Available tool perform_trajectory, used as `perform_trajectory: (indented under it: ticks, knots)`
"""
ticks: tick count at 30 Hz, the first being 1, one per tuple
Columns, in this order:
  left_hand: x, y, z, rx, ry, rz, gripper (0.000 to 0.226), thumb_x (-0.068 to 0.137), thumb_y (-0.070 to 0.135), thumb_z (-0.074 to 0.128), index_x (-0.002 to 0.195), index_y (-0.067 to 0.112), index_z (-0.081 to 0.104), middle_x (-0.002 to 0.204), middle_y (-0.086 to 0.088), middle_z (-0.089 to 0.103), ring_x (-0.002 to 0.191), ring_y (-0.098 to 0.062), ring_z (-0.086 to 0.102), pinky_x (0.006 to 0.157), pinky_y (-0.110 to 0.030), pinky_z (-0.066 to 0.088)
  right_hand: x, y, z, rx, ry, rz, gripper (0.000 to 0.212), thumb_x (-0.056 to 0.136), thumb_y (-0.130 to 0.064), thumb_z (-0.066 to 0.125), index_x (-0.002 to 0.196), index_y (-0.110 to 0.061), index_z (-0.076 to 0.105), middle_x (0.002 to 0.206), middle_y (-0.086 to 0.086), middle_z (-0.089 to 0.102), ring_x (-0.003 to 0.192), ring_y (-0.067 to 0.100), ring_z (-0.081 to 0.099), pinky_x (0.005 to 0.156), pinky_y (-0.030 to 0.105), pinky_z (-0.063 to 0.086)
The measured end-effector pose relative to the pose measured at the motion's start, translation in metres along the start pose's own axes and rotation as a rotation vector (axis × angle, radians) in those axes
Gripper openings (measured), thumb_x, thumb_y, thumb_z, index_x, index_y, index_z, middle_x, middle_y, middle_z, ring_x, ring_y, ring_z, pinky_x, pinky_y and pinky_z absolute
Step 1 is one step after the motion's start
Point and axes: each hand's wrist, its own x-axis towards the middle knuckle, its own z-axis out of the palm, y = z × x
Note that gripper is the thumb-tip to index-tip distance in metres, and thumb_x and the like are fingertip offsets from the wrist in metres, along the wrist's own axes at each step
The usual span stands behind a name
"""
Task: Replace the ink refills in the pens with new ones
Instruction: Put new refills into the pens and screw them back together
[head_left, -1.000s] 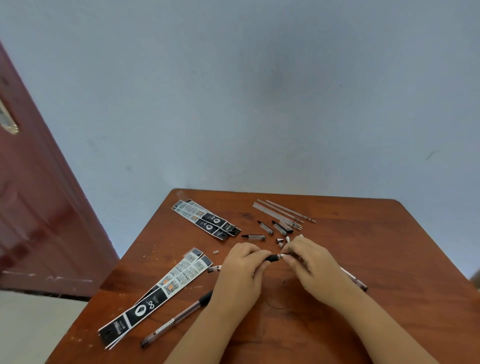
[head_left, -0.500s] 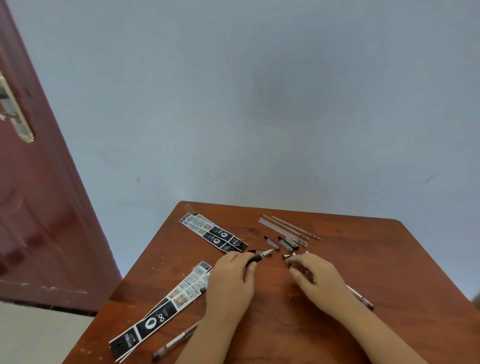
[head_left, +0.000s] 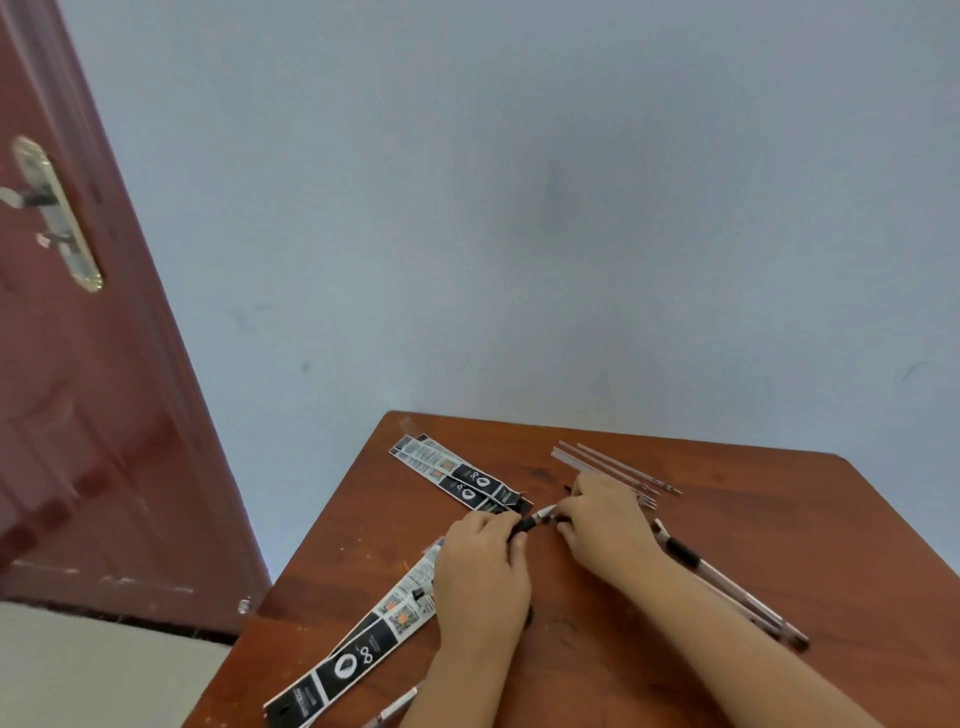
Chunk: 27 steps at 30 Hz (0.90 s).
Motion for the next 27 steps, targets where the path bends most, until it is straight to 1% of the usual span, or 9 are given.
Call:
perform_trajectory:
  ticks: [5, 8, 11, 14, 16, 20, 23, 25, 27]
  knots:
    - [0.0, -0.002, 0.0, 0.015, -0.012, 0.029, 0.022, 0.058, -0.002, 0.078, 0.075, 0.01, 0.071, 0.065, -0.004, 0.065, 0.058, -0.024, 0.06, 0.052, -0.026, 0.041, -0.01, 0.006, -0.015, 0.141, 0.072, -0.002, 0.027, 0.091, -0.028, 0.046, 0.109, -0.015, 0.06, 0.112, 0.003, 0.058, 0.107, 0.021, 0.048, 0.088, 0.029, 0.034]
    - [-0.004, 0.006, 0.003, -0.03, 0.03, 0.098, 0.011, 0.068, 0.009, 0.066, 0.078, 0.011, 0.071, 0.068, -0.002, 0.065, 0.067, -0.014, 0.057, 0.059, -0.019, 0.04, -0.029, 0.015, -0.04, 0.276, 0.115, 0.023, 0.022, 0.09, -0.026, 0.049, 0.105, -0.015, 0.06, 0.107, 0.001, 0.064, 0.099, 0.017, 0.055, 0.077, 0.024, 0.037]
    - [-0.012, 0.018, 0.008, -0.071, -0.007, 0.235, 0.026, 0.076, 0.024, 0.048, 0.083, 0.012, 0.07, 0.074, 0.0, 0.065, 0.078, -0.009, 0.047, 0.072, -0.02, 0.037, -0.057, 0.03, -0.056, 0.379, 0.153, 0.058, 0.021, 0.084, -0.022, 0.058, 0.104, -0.014, 0.062, 0.101, 0.0, 0.066, 0.093, 0.015, 0.056, 0.077, 0.023, 0.039]
    - [-0.016, 0.022, 0.012, -0.078, -0.028, 0.298, 0.029, 0.078, 0.025, 0.046, 0.085, 0.01, 0.07, 0.077, -0.002, 0.065, 0.078, -0.008, 0.047, 0.07, -0.021, 0.038, -0.079, 0.049, -0.049, 0.425, 0.241, 0.05, 0.013, 0.077, -0.012, 0.067, 0.09, -0.009, 0.068, 0.087, 0.003, 0.068, 0.076, 0.008, 0.053, 0.069, 0.005, 0.037]
    - [-0.017, 0.023, 0.013, -0.058, -0.038, 0.317, 0.029, 0.078, 0.024, 0.046, 0.086, 0.009, 0.07, 0.077, -0.003, 0.066, 0.078, -0.009, 0.046, 0.071, -0.022, 0.039, -0.088, 0.058, -0.038, 0.434, 0.295, 0.044, 0.012, 0.069, -0.008, 0.067, 0.08, -0.006, 0.07, 0.079, 0.008, 0.071, 0.075, 0.009, 0.055, 0.077, 0.0, 0.034]
    - [-0.019, 0.025, 0.014, -0.02, -0.059, 0.338, 0.03, 0.078, 0.025, 0.046, 0.087, 0.009, 0.07, 0.077, -0.003, 0.066, 0.078, -0.008, 0.046, 0.072, -0.022, 0.038, -0.09, 0.063, -0.028, 0.484, 0.312, 0.005, 0.016, 0.066, -0.001, 0.07, 0.081, -0.006, 0.071, 0.079, 0.007, 0.072, 0.096, 0.009, 0.049, 0.084, 0.009, 0.031]
    - [-0.019, 0.027, 0.014, 0.004, -0.065, 0.349, 0.03, 0.079, 0.025, 0.046, 0.088, 0.01, 0.07, 0.078, -0.003, 0.066, 0.079, -0.008, 0.046, 0.074, -0.021, 0.037, -0.091, 0.062, -0.029, 0.491, 0.313, -0.054, 0.016, 0.066, -0.01, 0.066, 0.081, -0.009, 0.072, 0.078, 0.003, 0.072, 0.075, -0.001, 0.058, 0.07, 0.013, 0.046]
    - [-0.019, 0.027, 0.014, 0.019, -0.071, 0.364, 0.03, 0.079, 0.025, 0.046, 0.088, 0.009, 0.07, 0.078, -0.002, 0.066, 0.079, -0.008, 0.046, 0.074, -0.021, 0.037, -0.092, 0.061, -0.029, 0.498, 0.317, -0.059, 0.017, 0.066, -0.012, 0.065, 0.082, -0.01, 0.072, 0.078, 0.003, 0.072, 0.074, 0.003, 0.058, 0.069, 0.02, 0.051]
    - [-0.02, 0.028, 0.015, 0.018, -0.08, 0.377, 0.03, 0.079, 0.025, 0.047, 0.088, 0.009, 0.07, 0.078, -0.002, 0.066, 0.079, -0.008, 0.046, 0.073, -0.02, 0.037, -0.093, 0.06, -0.031, 0.498, 0.313, -0.064, 0.017, 0.066, -0.011, 0.064, 0.081, -0.009, 0.072, 0.077, 0.004, 0.072, 0.073, 0.007, 0.06, 0.068, 0.017, 0.05]
